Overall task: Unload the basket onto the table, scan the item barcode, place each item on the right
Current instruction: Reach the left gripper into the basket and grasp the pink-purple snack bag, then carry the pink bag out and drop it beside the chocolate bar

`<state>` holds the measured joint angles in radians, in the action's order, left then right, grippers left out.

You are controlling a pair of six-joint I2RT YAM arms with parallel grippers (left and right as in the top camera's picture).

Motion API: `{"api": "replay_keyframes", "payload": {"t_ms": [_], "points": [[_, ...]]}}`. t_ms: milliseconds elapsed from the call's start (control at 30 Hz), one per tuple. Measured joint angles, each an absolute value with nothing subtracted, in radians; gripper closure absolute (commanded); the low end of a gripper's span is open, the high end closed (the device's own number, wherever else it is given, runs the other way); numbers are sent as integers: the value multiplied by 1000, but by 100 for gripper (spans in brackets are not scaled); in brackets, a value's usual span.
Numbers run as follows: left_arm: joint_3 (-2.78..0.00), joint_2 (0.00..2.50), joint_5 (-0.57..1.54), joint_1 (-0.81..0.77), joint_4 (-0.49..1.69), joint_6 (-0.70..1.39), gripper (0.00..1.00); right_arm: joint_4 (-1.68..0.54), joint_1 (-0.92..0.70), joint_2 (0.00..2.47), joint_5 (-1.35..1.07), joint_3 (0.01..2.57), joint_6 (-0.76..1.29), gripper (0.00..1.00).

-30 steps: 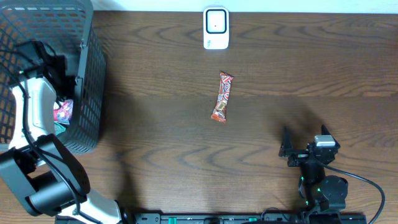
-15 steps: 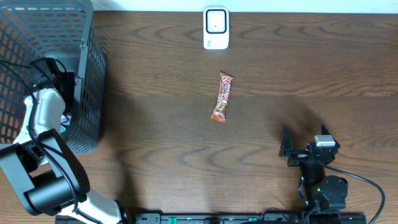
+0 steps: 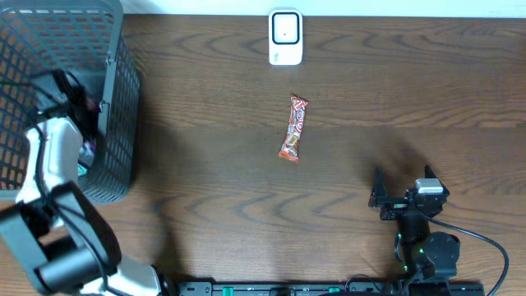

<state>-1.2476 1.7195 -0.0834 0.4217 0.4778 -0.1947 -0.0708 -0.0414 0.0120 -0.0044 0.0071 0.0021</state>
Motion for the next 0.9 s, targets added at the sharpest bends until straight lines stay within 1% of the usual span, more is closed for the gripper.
{"api": "replay_keyframes", "payload": {"t_ms": [133,300,467,567,700,800,900], "points": [[-1339,1567,-62,422,372,-108,92,-71,-42,12,-4,7,2,1],[-1389,1299,7,421,260,35,93,-71,-42,12,-4,7,2,1],[-1393,1109,190,399,236,176,93,-71,-42,12,-4,7,2,1],[-1393,1064,320,313,210,228,93,-71,-41,12,-4,7,2,1],[-1393,1074,426,130,235,231,93,-71,-41,12,-4,7,2,1],[-1393,1121,464,-9,320,157,93,-71,-42,12,-4,7,2,1],[-1392,1189,479,-123,432,17,93,-71,-42,12,-4,7,2,1]]}}
